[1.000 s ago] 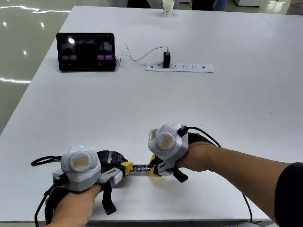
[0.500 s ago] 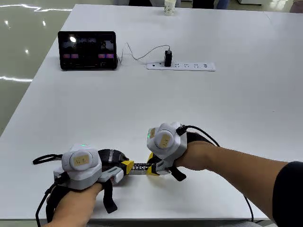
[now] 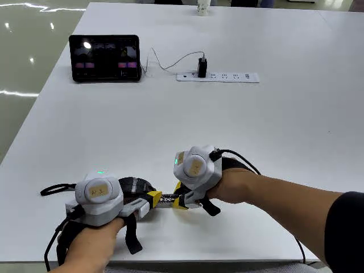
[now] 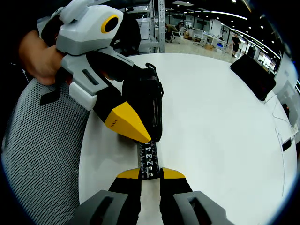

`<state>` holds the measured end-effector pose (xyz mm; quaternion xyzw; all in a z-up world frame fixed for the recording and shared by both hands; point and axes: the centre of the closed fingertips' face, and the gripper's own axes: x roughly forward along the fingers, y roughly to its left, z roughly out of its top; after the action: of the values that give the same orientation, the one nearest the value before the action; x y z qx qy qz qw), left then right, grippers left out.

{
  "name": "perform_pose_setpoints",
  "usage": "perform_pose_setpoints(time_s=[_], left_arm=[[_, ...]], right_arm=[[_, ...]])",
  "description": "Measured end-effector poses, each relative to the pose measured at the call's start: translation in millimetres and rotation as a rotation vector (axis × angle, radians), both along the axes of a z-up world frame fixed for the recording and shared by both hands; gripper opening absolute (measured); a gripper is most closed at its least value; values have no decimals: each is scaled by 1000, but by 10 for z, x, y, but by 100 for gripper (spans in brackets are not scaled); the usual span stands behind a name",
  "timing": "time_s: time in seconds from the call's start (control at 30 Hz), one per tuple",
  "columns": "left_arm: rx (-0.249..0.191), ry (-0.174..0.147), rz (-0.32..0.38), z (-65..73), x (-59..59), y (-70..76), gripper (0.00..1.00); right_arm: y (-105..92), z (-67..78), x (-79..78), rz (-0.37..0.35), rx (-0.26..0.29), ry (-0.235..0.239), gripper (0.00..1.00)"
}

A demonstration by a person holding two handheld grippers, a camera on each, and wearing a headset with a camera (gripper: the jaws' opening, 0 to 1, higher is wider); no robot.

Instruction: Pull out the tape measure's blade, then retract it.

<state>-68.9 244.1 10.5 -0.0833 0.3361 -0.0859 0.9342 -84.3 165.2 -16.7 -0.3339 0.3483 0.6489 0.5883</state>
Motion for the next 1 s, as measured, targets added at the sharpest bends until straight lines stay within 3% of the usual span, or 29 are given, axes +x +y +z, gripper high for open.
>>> perform_pose_setpoints(time_s=[0.53, 0.63, 1.0], left_arm=[[-4, -2, 2, 1, -2, -5, 61], [-4, -2, 2, 1, -2, -8, 61], [-7, -3, 2, -1, -4, -12, 61]], right_arm=[[97, 5, -19, -14, 27, 11, 11], [118, 9, -34, 21, 51, -8, 11], [161, 11, -39, -5, 74, 20, 11]])
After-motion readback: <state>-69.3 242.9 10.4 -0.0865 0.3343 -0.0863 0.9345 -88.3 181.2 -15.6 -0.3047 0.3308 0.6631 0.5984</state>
